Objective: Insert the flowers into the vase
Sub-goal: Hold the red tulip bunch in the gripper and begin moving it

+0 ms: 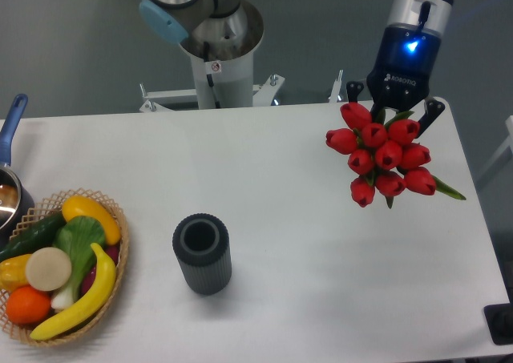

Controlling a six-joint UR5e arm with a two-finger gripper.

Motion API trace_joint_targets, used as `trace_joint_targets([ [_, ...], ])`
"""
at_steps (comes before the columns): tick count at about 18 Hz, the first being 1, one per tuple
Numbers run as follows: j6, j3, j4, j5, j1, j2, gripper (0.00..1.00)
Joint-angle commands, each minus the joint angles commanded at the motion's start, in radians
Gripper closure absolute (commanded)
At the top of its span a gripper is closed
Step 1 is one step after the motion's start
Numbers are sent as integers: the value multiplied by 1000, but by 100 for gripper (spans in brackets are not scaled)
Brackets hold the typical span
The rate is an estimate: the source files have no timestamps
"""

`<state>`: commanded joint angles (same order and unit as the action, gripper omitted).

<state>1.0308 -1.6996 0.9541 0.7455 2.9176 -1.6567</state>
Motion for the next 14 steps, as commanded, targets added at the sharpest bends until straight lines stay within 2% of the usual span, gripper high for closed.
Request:
trace_joint_targets([
  [1, 5, -12, -2, 2, -3, 8, 63],
  [11, -3, 8, -2, -9, -12, 5, 63],
  [14, -5, 0, -43, -61, -18, 3, 63],
])
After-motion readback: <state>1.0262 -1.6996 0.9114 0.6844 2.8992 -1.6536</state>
